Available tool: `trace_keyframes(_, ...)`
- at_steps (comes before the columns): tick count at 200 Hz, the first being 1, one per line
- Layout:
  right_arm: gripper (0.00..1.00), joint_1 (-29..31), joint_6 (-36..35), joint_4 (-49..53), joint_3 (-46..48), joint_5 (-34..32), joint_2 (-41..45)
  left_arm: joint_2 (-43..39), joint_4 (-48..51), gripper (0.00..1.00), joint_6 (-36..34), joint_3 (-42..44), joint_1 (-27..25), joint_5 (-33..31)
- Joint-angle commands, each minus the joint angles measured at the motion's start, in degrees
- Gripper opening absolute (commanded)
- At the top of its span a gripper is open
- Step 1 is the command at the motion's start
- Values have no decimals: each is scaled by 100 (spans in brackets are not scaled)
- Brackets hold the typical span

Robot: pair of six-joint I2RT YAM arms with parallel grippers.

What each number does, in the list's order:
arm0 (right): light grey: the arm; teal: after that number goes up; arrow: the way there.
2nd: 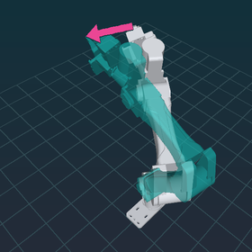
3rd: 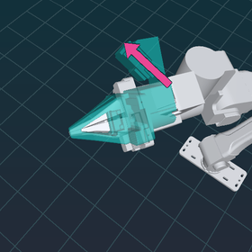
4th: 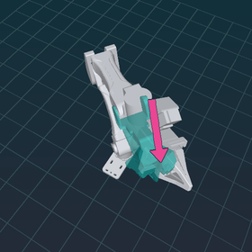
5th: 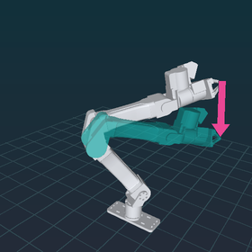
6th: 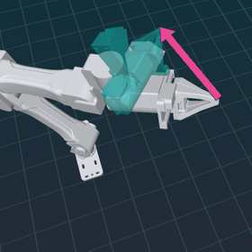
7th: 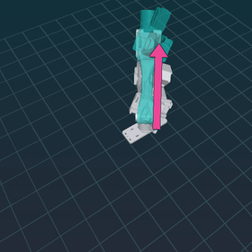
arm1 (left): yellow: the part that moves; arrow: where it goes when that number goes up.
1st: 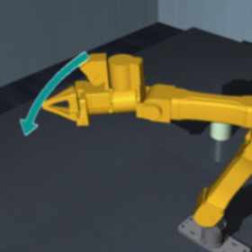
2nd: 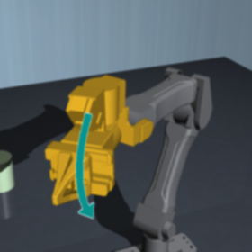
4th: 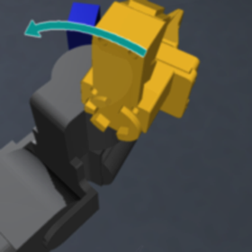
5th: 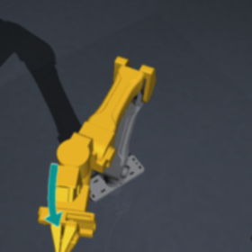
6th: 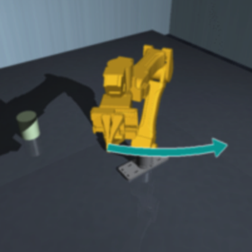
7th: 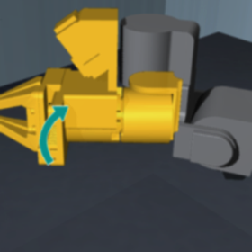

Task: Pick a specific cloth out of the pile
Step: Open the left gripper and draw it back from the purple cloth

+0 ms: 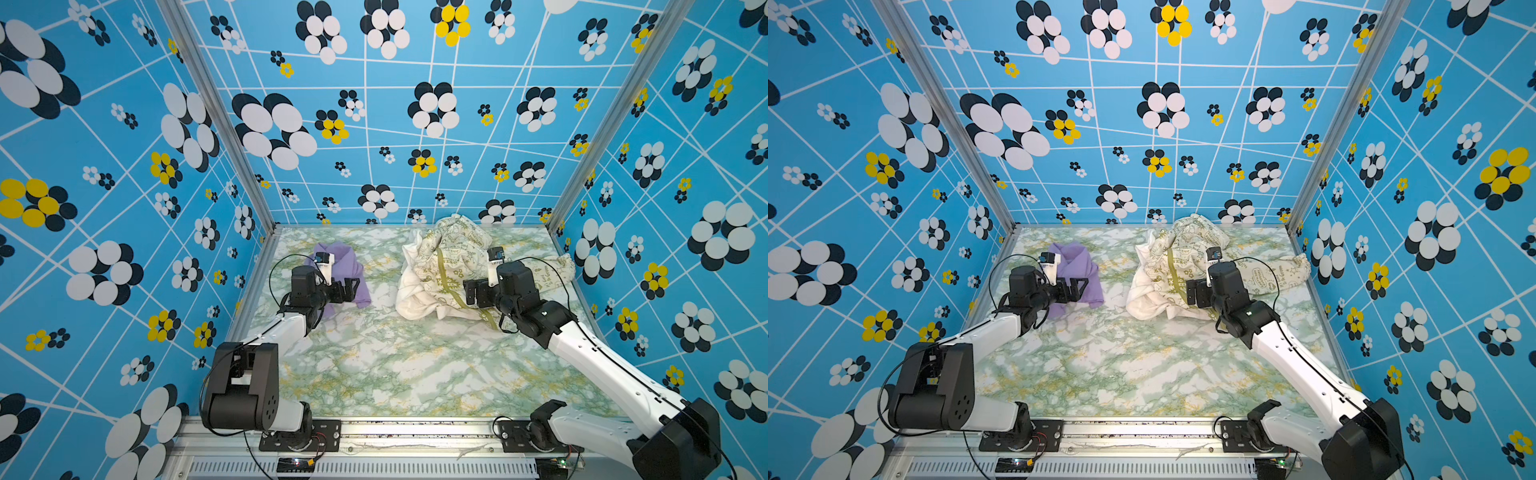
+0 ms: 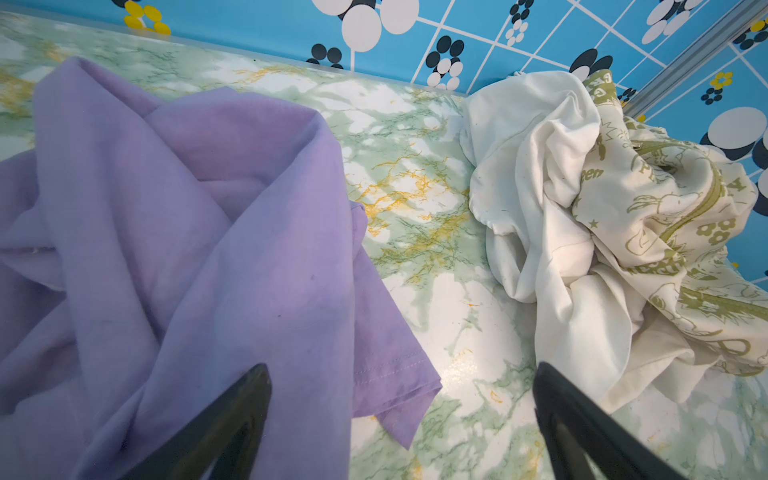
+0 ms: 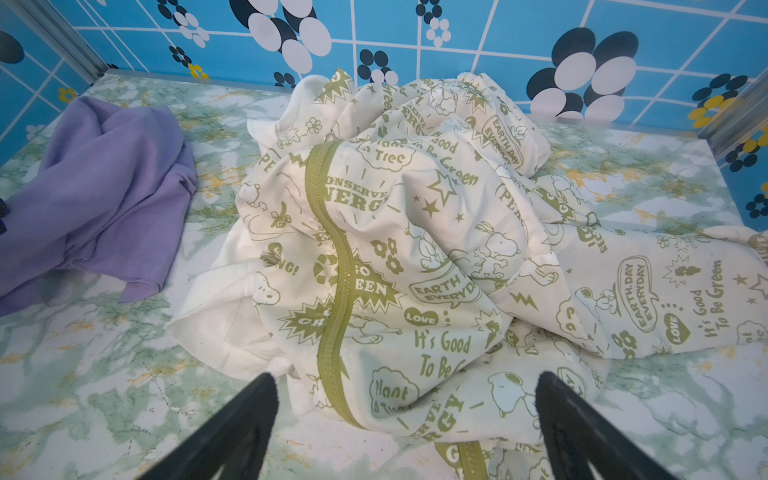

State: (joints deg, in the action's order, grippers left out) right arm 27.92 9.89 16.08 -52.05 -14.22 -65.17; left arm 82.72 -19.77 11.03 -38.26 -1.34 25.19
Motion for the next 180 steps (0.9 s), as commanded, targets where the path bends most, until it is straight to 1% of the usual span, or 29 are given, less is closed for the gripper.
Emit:
trace_keyframes(1, 99, -46, 32, 228, -25, 103, -120, 98, -75, 99, 164, -160, 140, 57)
trace_keyframes(22, 99, -49, 49, 361, -85, 136, -228, 172, 88, 99, 205, -255, 219, 183)
trace_keyframes(34, 99, -51, 53, 451, -120, 143, -288, 192, 194, 99, 153, -319, 279, 298)
trace_keyframes(48, 99, -50, 48, 517, -145, 152, -330, 156, 272, 99, 46, -341, 319, 293)
trace_keyframes(72, 99, -72, 94, 436, -81, 124, -282, -78, -9, 99, -83, -251, 398, 185)
trace_keyframes(91, 99, -166, 61, 221, 71, 7, -143, -332, -328, 99, -420, -142, 421, 22)
trace_keyframes(108, 99, -423, 59, -24, 266, 2, -1, -497, -543, 99, -760, -13, 463, -264)
trace_keyframes(123, 99, -766, 73, -339, 518, 28, 127, -575, -703, 99, -936, 109, 531, -429)
trace_keyframes(152, 99, -1437, 29, -1217, 1131, -17, 232, -572, -1368, 99, -944, 549, 670, -629)
trace_keyframes(180, 99, -1931, -197, -2435, 1813, -201, 63, -346, -2020, 99, -900, 866, 689, -780)
